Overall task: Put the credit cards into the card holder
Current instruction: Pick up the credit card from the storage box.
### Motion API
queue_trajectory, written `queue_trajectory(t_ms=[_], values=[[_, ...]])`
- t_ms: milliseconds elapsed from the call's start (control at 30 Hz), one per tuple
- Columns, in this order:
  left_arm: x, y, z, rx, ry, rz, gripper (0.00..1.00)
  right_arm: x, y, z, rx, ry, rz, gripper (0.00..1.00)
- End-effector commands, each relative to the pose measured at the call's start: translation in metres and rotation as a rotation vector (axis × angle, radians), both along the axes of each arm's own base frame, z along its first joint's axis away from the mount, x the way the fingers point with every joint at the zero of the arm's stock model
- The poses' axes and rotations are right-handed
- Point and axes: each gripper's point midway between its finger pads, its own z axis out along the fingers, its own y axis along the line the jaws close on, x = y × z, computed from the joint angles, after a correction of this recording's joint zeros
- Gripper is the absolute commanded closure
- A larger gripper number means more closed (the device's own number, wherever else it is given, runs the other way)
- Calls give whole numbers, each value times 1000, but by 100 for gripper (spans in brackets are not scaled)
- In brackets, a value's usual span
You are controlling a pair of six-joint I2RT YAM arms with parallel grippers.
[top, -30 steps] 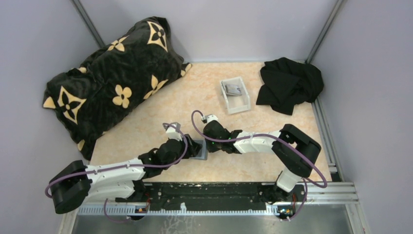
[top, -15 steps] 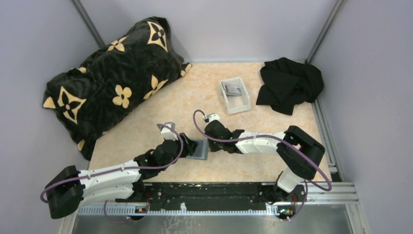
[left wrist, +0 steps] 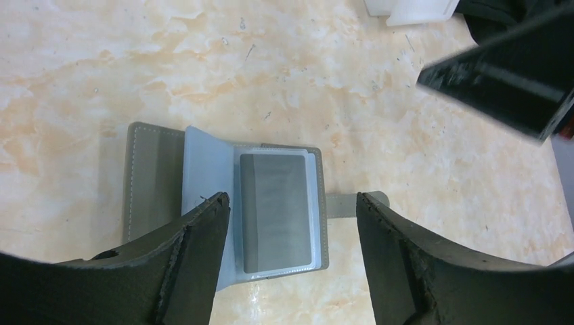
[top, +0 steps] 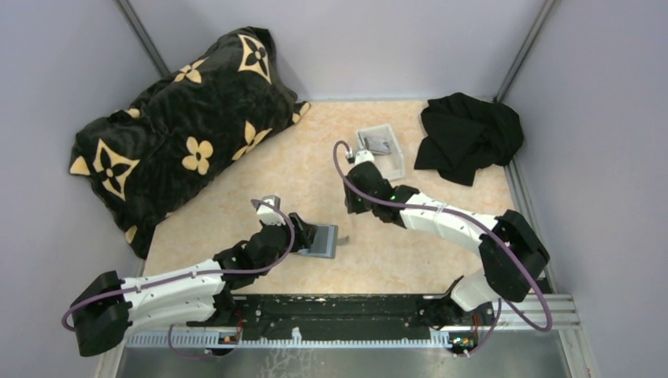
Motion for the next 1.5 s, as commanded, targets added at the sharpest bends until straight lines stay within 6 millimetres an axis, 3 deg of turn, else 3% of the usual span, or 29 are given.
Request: queue_trajectory(t_ms=[0,300,400,433,533,700,1133,1467], values=[[11,-5,23,27,-60,0,24,46,-8,66,57,-137,-39,66],[20,-18,35,60,-90,-28,21,134,-42,102,62,-202,-145,52],[21,-20,36,69,-95,-32,21,159,-47,105,70,-205,-159,52],[22,-19,36,73,-98,-32,21,169,-48,94,57,-186,-164,52],[23,-20,38,72,-107,-33,20,195,-54,93,52,-192,-190,52],[27,-19,42,80,-126,-30,20,222,-64,87,53,-182,-214,52],[36,-15,43,90,-139,-11,20,247,-75,41,15,-108,-230,52],[39,-14,40,87,-134,-13,20,256,-75,22,10,-76,-225,52]])
